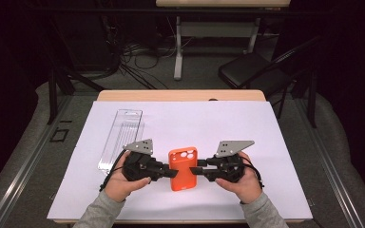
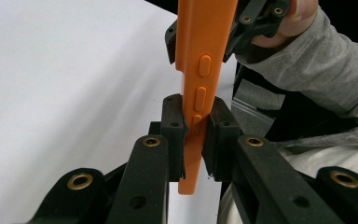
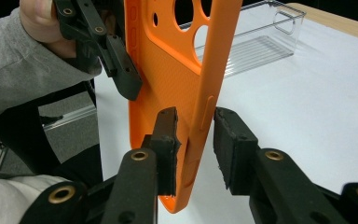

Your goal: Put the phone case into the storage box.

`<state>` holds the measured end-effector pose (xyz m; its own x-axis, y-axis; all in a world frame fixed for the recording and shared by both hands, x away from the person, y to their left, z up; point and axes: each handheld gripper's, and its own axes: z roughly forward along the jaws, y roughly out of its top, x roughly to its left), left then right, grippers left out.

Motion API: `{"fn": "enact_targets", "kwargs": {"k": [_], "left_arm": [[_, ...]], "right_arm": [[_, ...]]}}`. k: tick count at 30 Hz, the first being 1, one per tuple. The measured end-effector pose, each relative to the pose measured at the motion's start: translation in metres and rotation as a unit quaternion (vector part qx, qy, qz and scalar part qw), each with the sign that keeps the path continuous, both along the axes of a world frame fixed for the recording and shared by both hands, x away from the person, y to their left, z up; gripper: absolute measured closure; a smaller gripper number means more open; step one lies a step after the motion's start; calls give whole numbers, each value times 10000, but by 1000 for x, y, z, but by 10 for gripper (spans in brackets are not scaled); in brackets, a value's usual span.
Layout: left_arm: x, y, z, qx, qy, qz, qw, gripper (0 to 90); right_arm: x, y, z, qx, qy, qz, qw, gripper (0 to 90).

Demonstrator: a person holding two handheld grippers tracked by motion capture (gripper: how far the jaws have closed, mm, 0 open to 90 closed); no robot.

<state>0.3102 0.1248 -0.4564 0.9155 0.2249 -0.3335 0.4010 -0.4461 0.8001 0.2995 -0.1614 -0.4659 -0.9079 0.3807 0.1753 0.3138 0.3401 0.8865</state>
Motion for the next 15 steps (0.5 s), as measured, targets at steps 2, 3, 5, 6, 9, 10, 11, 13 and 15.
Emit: {"fn": "enact_targets", "kwargs": {"k": [2, 3, 5, 6, 9, 10, 11, 13, 15], "left_arm": [[0, 0, 0, 4, -1, -2, 10000, 802], [0, 0, 0, 3, -1, 0, 10000, 801], [0, 0, 0, -2, 2, -4, 10000, 801], [0, 0, 0, -2, 2, -1, 10000, 801], [0, 0, 0, 5, -3, -3, 10000, 801], [0, 0, 0, 5, -4, -4, 10000, 801], [0, 0, 0, 7, -6, -4, 10000, 801], [0, 0, 0, 6, -6, -5, 10000, 801], [0, -1, 0, 10, -11, -2, 10000, 801]], "right_arm": [[0, 0, 0, -35, -2, -7, 10000, 721], [0, 0, 0, -49, -4, -8, 10000, 730], [0, 0, 0, -52, -2, -9, 10000, 748], [0, 0, 0, -57, -13, -19, 10000, 753], [0, 0, -1, -42, -8, -14, 10000, 767], [0, 0, -1, -46, -11, -13, 10000, 770], [0, 0, -1, -43, -11, -14, 10000, 774], [1, 0, -1, -47, -8, -12, 10000, 779], [1, 0, -1, -54, -3, -13, 10000, 784]]}}
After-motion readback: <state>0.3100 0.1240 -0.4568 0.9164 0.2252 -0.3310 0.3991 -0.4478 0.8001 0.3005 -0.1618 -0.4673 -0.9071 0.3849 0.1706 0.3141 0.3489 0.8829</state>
